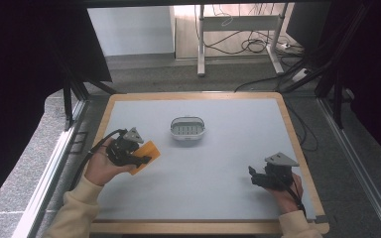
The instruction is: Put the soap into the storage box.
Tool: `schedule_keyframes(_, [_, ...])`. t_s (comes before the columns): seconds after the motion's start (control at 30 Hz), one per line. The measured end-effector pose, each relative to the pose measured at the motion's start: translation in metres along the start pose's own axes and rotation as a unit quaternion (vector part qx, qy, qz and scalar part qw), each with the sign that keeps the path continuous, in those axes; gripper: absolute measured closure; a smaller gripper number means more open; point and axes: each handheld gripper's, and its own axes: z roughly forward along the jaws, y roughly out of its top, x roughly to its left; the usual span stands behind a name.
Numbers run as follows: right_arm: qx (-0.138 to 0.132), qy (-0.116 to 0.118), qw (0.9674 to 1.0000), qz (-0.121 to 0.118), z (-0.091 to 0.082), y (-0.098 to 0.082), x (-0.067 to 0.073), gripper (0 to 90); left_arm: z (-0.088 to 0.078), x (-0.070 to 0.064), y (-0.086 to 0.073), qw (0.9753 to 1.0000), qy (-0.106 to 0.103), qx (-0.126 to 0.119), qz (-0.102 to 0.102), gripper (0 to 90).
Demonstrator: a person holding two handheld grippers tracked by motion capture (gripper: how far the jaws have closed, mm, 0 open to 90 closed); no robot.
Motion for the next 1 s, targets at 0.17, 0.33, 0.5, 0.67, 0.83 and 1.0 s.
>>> schedule_keyframes(0.17, [0.001,0.000,1.0000,0.000,0.000,0.000,0.000,15.8,0.001,0.003,0.003,1.0000,0.000,0.001,0.000,61.9])
schedule_keyframes(0.33, [0.003,0.001,1.0000,-0.001,0.001,0.000,0.000,15.8,0.002,0.005,0.006,1.0000,-0.001,-0.001,-0.002,61.9])
schedule_keyframes(0.5, [0.003,0.002,1.0000,0.000,0.001,0.000,0.001,15.8,0.001,0.010,0.010,1.0000,0.005,0.000,0.000,61.9])
schedule_keyframes(0.67, [0.004,0.001,1.0000,-0.001,0.001,0.000,0.000,15.8,0.001,0.012,0.013,1.0000,0.005,0.002,0.002,61.9])
schedule_keyframes(0.83, [0.004,0.001,1.0000,-0.001,0.001,0.000,0.000,15.8,0.002,0.013,0.017,1.0000,0.005,0.003,0.004,61.9])
schedule_keyframes(1.0, [0.005,0.002,1.0000,-0.001,0.001,0.000,0.000,15.8,0.004,0.013,0.020,1.0000,0.003,0.006,0.007,61.9])
